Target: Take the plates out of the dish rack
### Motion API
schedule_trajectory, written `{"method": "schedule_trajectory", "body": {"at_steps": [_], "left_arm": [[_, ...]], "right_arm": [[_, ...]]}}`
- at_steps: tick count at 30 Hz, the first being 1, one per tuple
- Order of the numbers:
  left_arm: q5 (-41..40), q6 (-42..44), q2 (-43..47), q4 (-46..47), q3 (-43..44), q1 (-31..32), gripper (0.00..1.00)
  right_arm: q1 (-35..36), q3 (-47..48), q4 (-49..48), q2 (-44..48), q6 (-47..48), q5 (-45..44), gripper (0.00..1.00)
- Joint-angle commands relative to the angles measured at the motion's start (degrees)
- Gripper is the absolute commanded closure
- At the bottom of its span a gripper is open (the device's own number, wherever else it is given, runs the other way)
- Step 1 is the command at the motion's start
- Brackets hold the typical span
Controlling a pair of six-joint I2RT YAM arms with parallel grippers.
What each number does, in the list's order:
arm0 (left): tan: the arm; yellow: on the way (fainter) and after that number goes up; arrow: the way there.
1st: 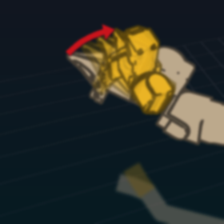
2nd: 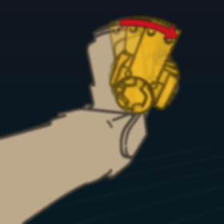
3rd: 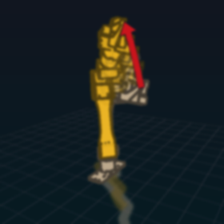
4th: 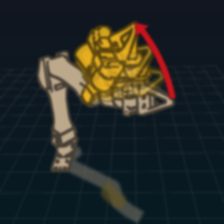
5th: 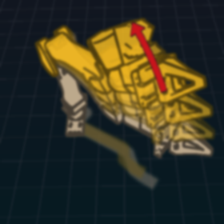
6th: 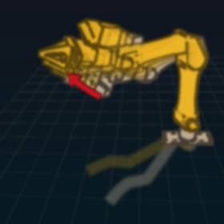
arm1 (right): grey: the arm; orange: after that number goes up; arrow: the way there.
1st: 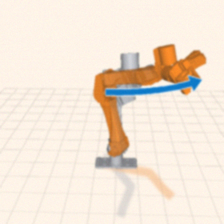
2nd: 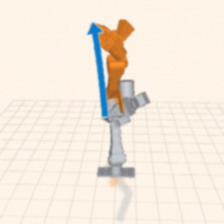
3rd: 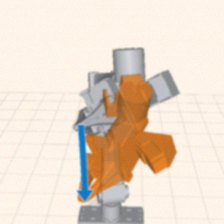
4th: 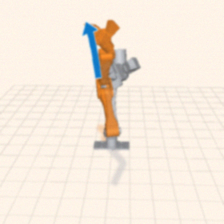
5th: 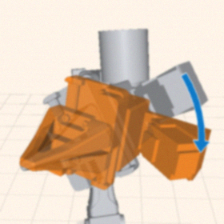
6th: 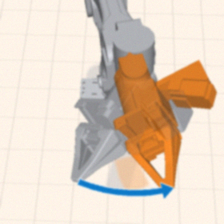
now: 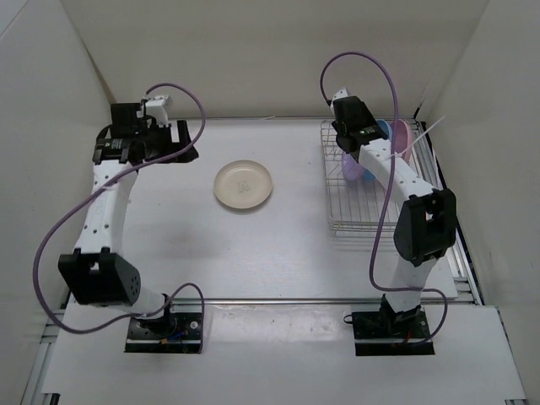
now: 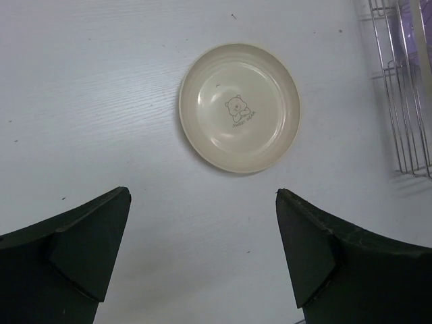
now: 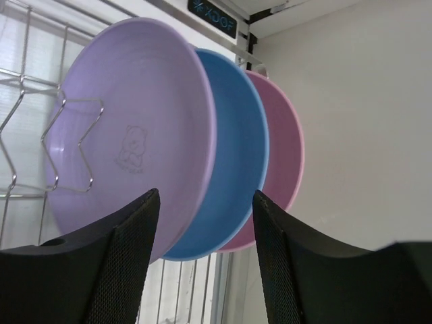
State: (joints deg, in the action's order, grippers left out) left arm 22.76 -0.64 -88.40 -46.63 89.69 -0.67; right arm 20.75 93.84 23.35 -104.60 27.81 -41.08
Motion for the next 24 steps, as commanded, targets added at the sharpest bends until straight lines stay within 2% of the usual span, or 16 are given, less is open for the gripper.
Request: {"method": "schedule_trajectory", "body": {"at_steps": [1,5,9,11,14,16,17,20,21,24], "left_arm": [[-3.33,2.05,6.3,-4.87,-2.76,-0.91,0.0],[-4.66,2.05,10.52,-4.87,-5.74,-0.92,0.0],[-4.66,2.05,11.67,-4.87,-6.98,-1.44,0.0],[-4.66,2.05,12.28,-4.87,-6.98,-1.44,0.0],[-4.66,2.05,12.29,-4.87,-6.98,-1.97,0.0],[-4.04,1.52,12.81,-4.26,-7.6,-2.5,0.0],[-4.04,1.52,12.81,-4.26,-7.6,-2.5,0.0],[-3.52,1.52,12.81,-4.26,-7.6,-3.02,0.0],[-3.52,1.52,12.29,-4.26,-7.6,-3.02,0.0],[-2.81,1.52,12.29,-4.26,-7.6,-3.02,0.0]], "right_arm": [[0.08,3.89,-5.07,0.36,1.45,-3.83,0.39],[0.08,2.75,-7.97,-2.19,2.77,-5.77,0.39],[-1.15,2.75,-7.97,-4.03,2.77,-5.77,0.43],[-1.15,2.23,-7.97,-4.65,2.77,-5.77,0.49],[-2.29,2.22,-7.97,-5.27,1.72,-5.77,0.51],[-2.3,2.22,-7.97,-5.27,1.72,-6.37,0.56],[-2.3,2.22,-7.97,-5.27,1.72,-7.08,0.63],[-2.3,2.22,-8.5,-5.79,2.24,-7.7,0.73],[-2.3,2.22,-8.5,-5.79,2.25,-8.48,0.83],[-2.3,2.22,-8.5,-6.32,2.25,-9.72,0.87]]}}
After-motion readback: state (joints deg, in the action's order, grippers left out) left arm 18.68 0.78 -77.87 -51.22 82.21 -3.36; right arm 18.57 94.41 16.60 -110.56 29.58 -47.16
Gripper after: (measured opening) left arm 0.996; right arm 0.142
